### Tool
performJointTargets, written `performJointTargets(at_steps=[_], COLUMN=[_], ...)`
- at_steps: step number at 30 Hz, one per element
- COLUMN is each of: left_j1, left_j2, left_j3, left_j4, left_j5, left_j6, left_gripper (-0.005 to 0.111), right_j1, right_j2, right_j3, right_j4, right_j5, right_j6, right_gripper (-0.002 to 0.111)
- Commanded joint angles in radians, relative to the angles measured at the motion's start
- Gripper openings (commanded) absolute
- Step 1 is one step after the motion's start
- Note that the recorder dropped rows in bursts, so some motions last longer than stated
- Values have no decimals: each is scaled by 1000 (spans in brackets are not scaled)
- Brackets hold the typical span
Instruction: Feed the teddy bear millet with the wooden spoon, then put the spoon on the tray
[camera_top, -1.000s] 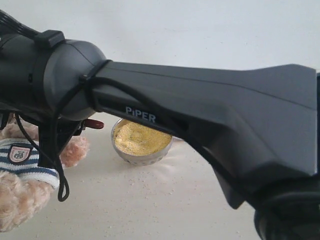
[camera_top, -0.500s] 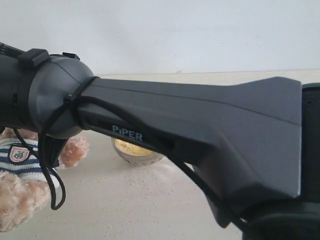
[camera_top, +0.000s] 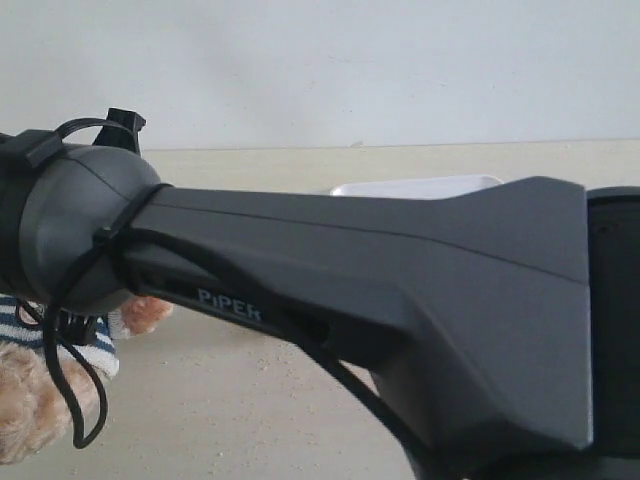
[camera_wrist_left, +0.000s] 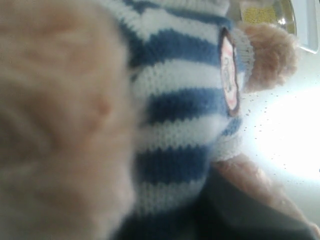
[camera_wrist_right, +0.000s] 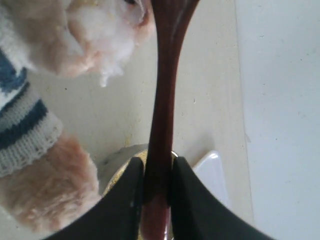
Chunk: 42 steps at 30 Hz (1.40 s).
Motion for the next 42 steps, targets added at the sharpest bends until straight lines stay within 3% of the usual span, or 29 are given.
performJointTargets(at_steps=[1, 15, 31, 42], left_j1=[1, 1, 1, 1], left_j2=[-10, -10, -10, -10], left_j3=[3, 3, 3, 3], left_j4=[-21, -21, -21, -21], left_j5=[9, 9, 9, 9], left_j6=[0, 0, 0, 0], left_gripper=[8, 8, 8, 8], right_j1=[2, 10, 36, 49], right_j2=[-2, -4, -4, -51], right_j3=[-1, 103, 105, 105], right_j4=[7, 7, -167, -157], right_j5=[2, 2, 2, 2], right_j6=[34, 92, 127, 192], right_gripper=[0, 0, 0, 0])
